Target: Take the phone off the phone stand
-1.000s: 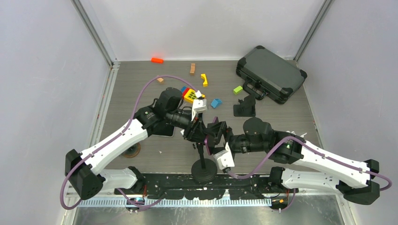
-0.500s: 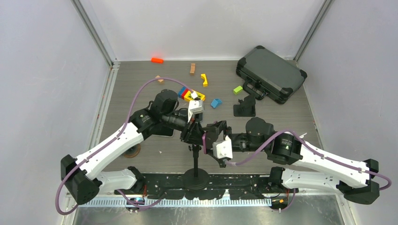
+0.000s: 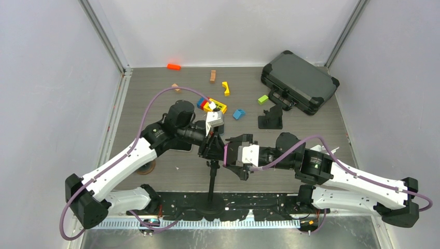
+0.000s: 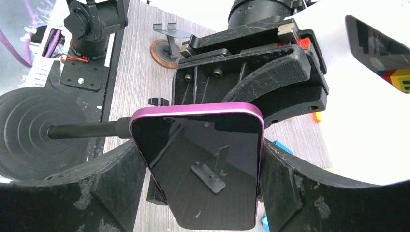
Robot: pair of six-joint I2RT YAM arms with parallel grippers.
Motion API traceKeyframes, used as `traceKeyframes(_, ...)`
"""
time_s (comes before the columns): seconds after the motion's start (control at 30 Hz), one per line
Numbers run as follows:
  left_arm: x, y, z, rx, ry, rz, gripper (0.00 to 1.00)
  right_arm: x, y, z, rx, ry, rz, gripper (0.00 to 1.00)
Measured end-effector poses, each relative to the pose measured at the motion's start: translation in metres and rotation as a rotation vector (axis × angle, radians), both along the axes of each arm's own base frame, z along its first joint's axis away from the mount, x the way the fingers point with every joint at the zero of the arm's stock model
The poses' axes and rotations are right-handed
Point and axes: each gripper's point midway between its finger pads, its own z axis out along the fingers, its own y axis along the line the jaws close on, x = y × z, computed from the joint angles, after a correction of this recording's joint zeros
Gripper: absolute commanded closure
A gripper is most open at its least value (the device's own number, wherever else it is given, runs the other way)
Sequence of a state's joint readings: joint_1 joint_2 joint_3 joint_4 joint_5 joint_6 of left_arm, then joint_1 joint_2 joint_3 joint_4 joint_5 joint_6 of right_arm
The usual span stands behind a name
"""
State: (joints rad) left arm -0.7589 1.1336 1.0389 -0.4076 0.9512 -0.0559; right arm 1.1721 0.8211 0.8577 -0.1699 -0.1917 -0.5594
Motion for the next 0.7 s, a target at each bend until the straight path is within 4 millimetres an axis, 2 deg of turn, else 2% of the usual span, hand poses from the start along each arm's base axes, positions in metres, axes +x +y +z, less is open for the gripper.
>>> traceKeyframes(0.2, 0.0, 0.0, 0.0, -0.023, -0.026, 0.005, 1.0, -0.001, 0.0, 0.001, 0.006, 0.003, 0.001, 1.0)
traceKeyframes(0.43, 0.004, -0.002, -0.006, -0.03, -0.051, 0.023, 0.98, -0.005, -0.003, -0.008, -0.071, -0.093, 0.062, 1.0)
traceKeyframes(0.5, 0.005, -0.003, -0.004, -0.038, -0.053, 0.024, 0.91, -0.007, -0.003, -0.007, -0.085, -0.139, 0.095, 1.0)
traceKeyframes(0.6, 0.007, -0.005, -0.002, -0.047, -0.055, 0.026, 0.69, -0.01, -0.004, -0.006, -0.102, -0.209, 0.137, 1.0)
traceKeyframes(0.7, 0.007, -0.007, -0.004, -0.057, -0.052, 0.023, 0.56, -0.013, -0.004, -0.008, -0.118, -0.257, 0.171, 1.0)
